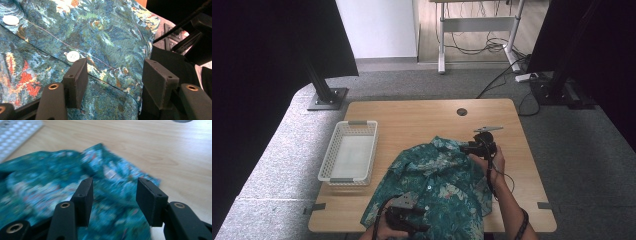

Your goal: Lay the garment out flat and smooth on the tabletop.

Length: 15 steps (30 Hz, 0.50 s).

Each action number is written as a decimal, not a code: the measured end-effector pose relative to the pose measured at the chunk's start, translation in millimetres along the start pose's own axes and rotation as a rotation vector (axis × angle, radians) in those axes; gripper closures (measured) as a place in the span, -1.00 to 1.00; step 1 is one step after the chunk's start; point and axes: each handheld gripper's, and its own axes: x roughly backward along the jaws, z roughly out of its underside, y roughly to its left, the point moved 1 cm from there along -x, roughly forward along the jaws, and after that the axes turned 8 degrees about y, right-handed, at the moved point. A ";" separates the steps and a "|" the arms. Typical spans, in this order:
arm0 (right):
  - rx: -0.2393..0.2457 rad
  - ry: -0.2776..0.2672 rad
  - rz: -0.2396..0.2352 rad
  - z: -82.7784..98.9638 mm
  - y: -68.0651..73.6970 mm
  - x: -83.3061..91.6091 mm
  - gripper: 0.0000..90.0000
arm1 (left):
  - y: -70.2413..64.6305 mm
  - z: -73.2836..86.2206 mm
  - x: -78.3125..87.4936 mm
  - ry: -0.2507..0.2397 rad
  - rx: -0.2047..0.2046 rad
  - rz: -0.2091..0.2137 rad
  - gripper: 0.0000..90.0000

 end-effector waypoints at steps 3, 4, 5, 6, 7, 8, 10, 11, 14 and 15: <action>0.030 -0.003 -0.055 12.0 8.8 9.1 0.09 | -1.2 -1.0 -1.3 0.000 -0.002 -0.008 -0.18; 0.037 0.000 -0.070 16.6 12.4 11.2 0.10 | -1.5 -1.2 -1.7 -0.001 -0.002 -0.010 -0.18; 0.050 0.003 -0.092 21.5 15.8 12.8 0.10 | -1.7 -1.5 -2.0 -0.001 -0.001 -0.012 -0.18; 0.063 0.010 -0.109 26.7 19.5 14.0 0.10 | -1.9 -1.7 -2.4 -0.002 0.000 -0.012 -0.18; 0.074 0.016 -0.119 32.3 23.3 15.3 0.10 | -2.0 -2.0 -2.8 -0.004 0.002 -0.013 -0.18; 0.084 0.022 -0.136 38.3 26.9 16.6 0.10 | -2.1 -2.2 -3.1 -0.005 0.003 -0.014 -0.18; 0.094 0.041 -0.166 52.1 34.5 18.1 0.09 | -2.4 -2.9 -3.9 -0.005 0.003 -0.017 -0.18; 0.097 0.053 -0.172 59.9 38.2 18.5 0.08 | -2.6 -3.2 -4.5 -0.007 0.004 -0.016 -0.18; 0.104 0.084 -0.184 83.3 48.2 18.5 0.06 | -2.6 -4.0 -5.5 -0.008 0.005 -0.014 -0.18; 0.101 0.090 -0.189 90.1 50.1 18.6 0.04 | -2.8 -4.2 -6.0 -0.010 0.006 -0.014 -0.18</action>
